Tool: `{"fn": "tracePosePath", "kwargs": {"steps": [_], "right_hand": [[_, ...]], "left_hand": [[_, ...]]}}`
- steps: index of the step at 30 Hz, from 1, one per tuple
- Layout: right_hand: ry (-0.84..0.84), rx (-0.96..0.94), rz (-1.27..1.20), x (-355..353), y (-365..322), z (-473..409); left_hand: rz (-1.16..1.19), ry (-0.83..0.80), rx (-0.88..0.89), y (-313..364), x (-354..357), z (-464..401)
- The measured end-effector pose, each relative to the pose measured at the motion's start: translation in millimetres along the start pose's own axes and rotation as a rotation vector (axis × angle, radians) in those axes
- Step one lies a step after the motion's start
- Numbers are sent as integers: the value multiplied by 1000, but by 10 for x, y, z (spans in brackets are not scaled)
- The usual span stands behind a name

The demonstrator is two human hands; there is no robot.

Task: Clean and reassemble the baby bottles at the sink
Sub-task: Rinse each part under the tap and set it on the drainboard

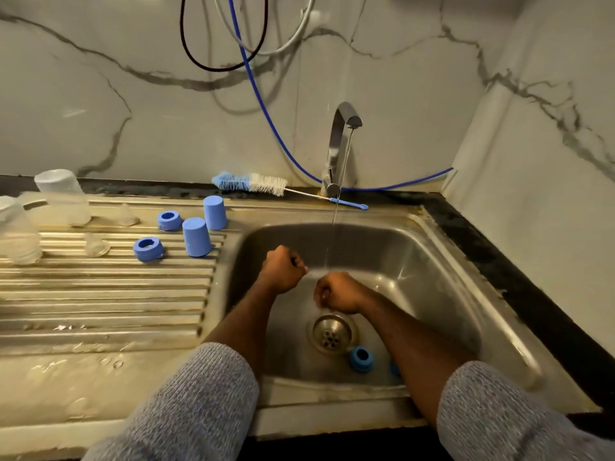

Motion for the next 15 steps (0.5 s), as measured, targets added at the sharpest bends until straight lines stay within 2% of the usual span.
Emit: {"fn": "tracePosePath", "kwargs": {"steps": [3, 6, 10, 15], "right_hand": [[291, 43, -97, -374, 145, -47], [476, 99, -288, -569, 300, -74], [559, 129, -611, -632, 425, -89], [618, 134, -722, -681, 458, -84]], "left_hand": [[-26, -24, -6, 4, 104, -51], [-25, -26, 0, 38, 201, -127], [-9, 0, 41, 114, 239, -186], [15, -30, 82, 199, 320, -143]]}}
Point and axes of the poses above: each hand's wrist, its own z-axis away from the middle knuckle, its own x-axis out of the palm, y = z × x, the point moved 9 cm from there along -z, towards the middle knuckle, and after that the axes turned 6 degrees about -x, right-handed, at the moved point
